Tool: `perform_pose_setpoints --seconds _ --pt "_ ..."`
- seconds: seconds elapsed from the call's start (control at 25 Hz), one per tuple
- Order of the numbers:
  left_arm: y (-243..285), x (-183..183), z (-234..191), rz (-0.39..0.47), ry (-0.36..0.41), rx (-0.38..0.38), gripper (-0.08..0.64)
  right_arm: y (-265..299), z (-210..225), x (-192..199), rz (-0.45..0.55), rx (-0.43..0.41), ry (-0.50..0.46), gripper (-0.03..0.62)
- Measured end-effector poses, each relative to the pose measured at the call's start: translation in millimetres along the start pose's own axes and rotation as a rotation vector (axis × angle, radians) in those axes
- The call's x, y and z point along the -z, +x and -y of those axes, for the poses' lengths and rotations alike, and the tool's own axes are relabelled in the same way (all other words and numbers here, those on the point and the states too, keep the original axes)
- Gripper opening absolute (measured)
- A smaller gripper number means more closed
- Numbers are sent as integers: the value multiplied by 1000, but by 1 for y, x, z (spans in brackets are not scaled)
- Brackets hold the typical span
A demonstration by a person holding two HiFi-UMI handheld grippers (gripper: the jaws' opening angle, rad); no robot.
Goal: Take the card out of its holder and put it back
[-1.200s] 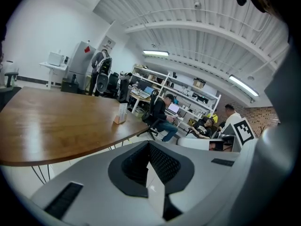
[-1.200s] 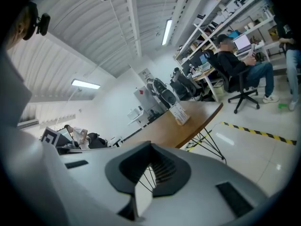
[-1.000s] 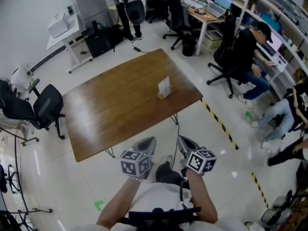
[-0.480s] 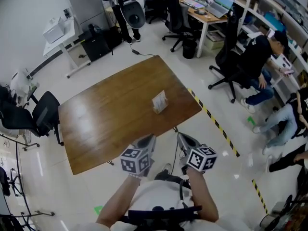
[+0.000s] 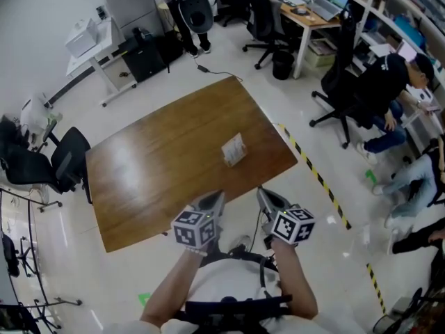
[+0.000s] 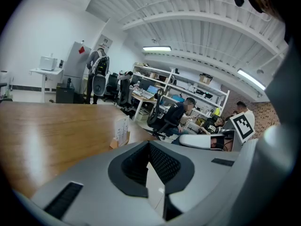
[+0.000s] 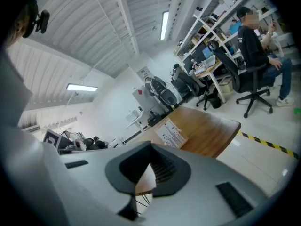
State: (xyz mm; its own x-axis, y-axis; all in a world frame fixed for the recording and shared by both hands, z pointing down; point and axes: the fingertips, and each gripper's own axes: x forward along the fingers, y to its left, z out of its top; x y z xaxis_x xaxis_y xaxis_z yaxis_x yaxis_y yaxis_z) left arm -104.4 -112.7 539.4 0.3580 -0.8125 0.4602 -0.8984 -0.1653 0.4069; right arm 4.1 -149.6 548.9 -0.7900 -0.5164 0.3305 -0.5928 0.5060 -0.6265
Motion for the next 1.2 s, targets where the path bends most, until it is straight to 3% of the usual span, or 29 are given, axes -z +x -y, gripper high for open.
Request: perform_pose_setpoints --seconds 0.6,0.68,0.8,0.96,1.2 --pt "63 -21 -48 -74 104 12 0 20 27 -24 45 57 31 5" --pt "76 -23 -56 -101 123 19 79 23 31 -26 47 71 41 5" --pt "95 -26 -68 -128 157 21 94 28 33 -29 49 79 45 5" --pt "122 -27 -85 -167 182 27 205 34 35 -30 51 91 56 5" --pt "154 -24 -106 -206 184 63 209 37 42 -28 43 122 64 5"
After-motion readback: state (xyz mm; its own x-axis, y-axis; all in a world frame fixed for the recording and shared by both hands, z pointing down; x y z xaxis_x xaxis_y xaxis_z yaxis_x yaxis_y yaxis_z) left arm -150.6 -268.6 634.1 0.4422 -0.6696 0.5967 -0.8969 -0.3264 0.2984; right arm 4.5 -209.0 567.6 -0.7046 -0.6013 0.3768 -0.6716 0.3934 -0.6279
